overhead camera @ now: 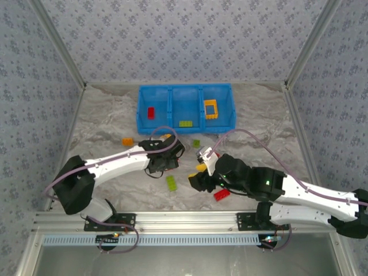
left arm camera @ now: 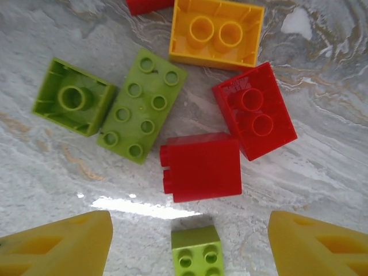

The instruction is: Sort the legos into containers by color

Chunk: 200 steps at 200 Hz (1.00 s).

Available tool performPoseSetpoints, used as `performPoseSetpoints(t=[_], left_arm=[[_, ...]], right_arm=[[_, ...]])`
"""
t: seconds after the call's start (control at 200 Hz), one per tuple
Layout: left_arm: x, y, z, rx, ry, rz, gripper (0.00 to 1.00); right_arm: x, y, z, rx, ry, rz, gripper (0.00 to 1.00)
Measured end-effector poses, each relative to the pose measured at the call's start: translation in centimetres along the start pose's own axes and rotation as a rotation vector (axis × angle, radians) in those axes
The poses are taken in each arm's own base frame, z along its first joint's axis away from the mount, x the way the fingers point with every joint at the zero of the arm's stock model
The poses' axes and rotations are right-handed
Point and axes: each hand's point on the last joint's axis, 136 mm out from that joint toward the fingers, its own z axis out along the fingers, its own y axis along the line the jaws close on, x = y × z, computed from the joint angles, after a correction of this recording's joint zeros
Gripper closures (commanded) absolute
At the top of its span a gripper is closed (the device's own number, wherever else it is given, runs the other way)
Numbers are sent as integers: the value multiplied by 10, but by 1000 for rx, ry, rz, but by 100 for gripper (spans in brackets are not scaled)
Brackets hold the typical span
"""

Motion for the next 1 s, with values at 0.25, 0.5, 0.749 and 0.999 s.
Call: performPoseSetpoints(t=[0.25,0.5,0.749,0.999], left_arm=[[9,-7,32,-26,42,7,31],[10,-5,48,-51,59,16,43],[7,-5,49,-57,40,35,62],[12,-16,23,-72,-5,126,65]], right_arm=[[-3,-4,-3,21,-20,3,46],[-2,-6,-2,30,-18,11,46],[-1,-9,-1,37,-18,16,46],[-5,-14,-3,53,-38,29,48]])
